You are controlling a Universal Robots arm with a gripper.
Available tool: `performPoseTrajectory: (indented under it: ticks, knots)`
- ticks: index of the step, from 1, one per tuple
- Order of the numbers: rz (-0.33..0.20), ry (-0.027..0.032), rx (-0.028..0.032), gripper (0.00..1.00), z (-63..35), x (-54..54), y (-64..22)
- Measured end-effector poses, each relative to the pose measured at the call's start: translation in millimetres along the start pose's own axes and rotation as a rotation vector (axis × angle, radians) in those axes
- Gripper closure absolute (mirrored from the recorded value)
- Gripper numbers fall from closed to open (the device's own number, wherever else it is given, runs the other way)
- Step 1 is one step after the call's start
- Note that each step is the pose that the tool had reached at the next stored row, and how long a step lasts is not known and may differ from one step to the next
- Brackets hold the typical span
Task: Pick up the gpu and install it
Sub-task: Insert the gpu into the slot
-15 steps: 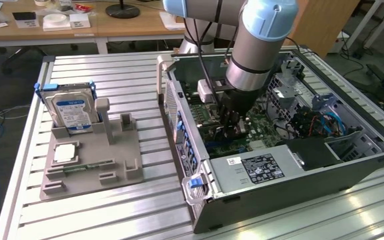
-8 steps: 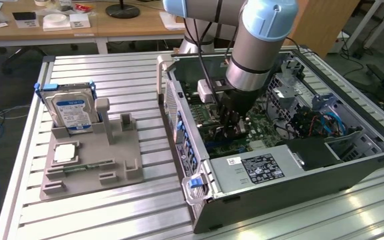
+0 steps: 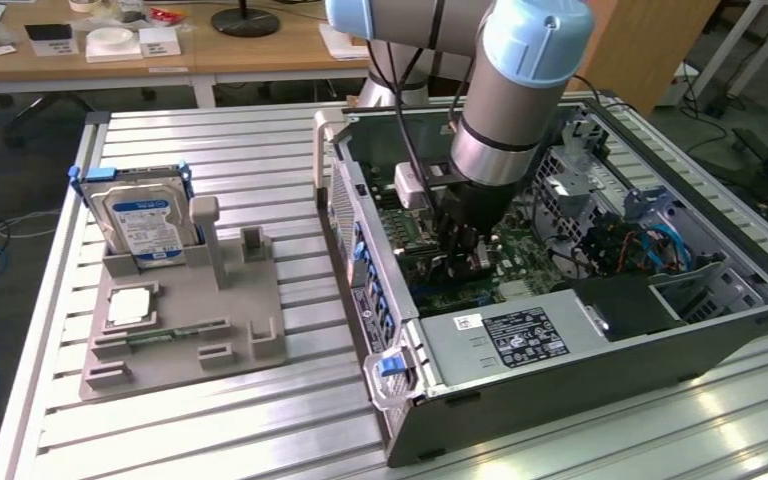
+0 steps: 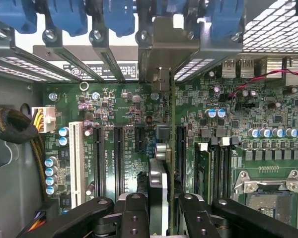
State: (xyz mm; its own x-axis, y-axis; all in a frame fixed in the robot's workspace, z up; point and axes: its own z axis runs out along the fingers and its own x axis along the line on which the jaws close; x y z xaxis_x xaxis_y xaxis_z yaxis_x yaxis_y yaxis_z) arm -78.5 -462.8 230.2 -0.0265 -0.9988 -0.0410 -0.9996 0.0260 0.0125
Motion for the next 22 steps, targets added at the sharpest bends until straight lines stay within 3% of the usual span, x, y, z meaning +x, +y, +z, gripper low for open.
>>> performPoseTrajectory:
  ticks: [22]
  knots:
    - [0.000,-0.0033,0.0000,0.72,6.8,0.3,3.1]
